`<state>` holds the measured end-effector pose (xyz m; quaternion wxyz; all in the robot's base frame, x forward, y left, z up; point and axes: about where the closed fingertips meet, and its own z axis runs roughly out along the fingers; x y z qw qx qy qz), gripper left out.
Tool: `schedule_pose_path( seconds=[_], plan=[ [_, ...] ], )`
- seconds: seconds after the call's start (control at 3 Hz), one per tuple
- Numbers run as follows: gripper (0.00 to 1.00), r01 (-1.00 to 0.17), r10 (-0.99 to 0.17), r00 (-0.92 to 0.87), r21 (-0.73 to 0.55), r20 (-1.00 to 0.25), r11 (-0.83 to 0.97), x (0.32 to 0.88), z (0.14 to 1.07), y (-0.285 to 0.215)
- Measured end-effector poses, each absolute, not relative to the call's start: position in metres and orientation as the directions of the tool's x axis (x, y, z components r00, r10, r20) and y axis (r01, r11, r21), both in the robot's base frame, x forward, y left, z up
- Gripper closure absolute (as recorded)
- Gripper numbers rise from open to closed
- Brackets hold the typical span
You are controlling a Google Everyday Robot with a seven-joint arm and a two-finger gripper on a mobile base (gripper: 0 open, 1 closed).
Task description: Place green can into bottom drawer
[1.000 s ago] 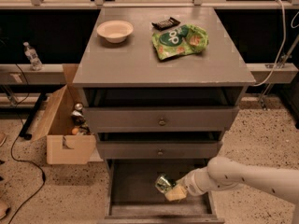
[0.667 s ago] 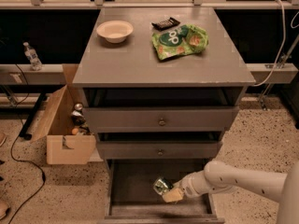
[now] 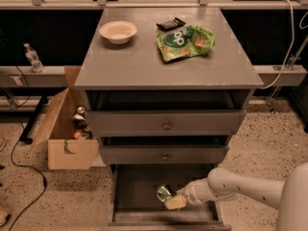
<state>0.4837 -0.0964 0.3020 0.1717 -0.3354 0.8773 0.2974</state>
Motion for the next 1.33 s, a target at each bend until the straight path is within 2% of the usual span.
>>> schedule_pose_path(
  seconds=[0.67,1.0,1.33],
  plan=[
    [1.00,-0.658,-0.430,-0.730,0.376,-0.532,0.652,0.497,0.272,-0.088],
    [0.82,-0.630,-0.390,-0.743,0.373,-0.544,0.681,0.515,0.241,-0.080],
    [0.51,-0.579,-0.343,-0.773,0.373,-0.533,0.725,0.535,0.204,-0.078]
  ],
)
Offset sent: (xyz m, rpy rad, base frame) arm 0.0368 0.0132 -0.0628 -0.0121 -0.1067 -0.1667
